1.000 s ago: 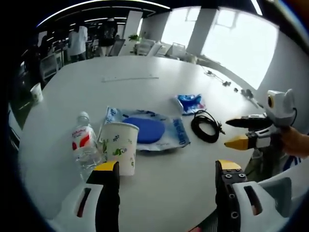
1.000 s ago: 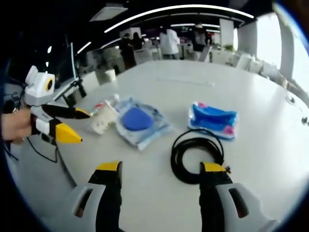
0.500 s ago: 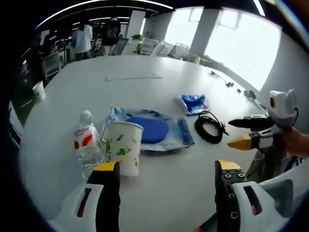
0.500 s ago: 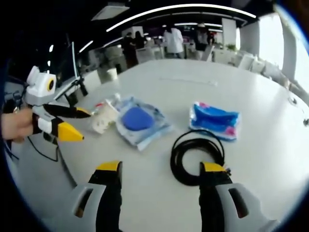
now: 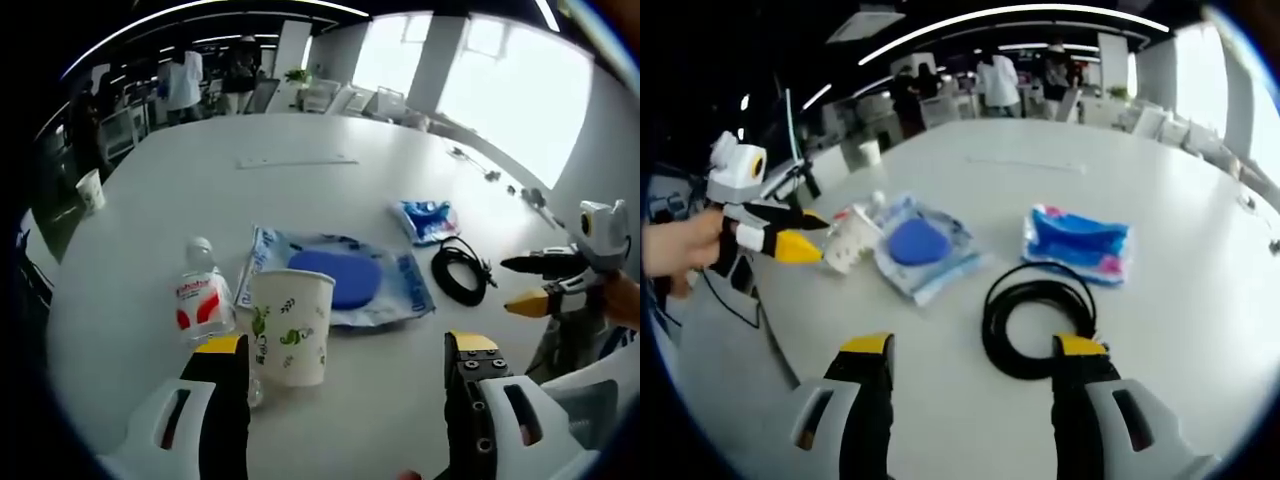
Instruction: Arrange the tabletop items into an orderly group along one side of the table until the central work area is clear of visible clutter.
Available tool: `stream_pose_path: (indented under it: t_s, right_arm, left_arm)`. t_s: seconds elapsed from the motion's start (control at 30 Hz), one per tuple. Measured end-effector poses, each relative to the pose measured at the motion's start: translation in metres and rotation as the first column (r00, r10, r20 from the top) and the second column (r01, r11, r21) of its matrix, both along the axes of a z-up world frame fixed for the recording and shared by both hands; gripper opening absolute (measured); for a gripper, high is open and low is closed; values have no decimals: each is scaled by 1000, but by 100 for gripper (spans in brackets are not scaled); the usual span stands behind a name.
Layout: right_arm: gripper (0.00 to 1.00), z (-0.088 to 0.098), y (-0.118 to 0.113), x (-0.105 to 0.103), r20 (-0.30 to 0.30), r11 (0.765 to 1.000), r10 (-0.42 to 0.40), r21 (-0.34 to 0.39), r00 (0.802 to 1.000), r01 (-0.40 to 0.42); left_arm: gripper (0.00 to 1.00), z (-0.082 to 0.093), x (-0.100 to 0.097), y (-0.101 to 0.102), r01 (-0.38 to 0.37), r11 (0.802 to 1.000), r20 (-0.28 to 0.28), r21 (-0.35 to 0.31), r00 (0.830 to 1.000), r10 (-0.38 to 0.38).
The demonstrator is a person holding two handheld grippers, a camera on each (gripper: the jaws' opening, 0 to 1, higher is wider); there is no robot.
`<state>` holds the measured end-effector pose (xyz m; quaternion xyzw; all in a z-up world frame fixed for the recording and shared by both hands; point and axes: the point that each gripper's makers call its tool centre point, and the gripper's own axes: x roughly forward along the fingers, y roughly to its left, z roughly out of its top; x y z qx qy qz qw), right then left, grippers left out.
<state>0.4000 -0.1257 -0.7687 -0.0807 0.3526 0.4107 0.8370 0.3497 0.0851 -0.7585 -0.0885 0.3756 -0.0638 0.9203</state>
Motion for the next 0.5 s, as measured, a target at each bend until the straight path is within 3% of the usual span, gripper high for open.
stream_pose_path:
  t_s: [0.5]
  right_arm:
    - [60,-6,-24,4,-18,999,-30,-12,999,30]
  left_arm:
    - [77,-14,17,10,-23,1000,-43,-21,999,22]
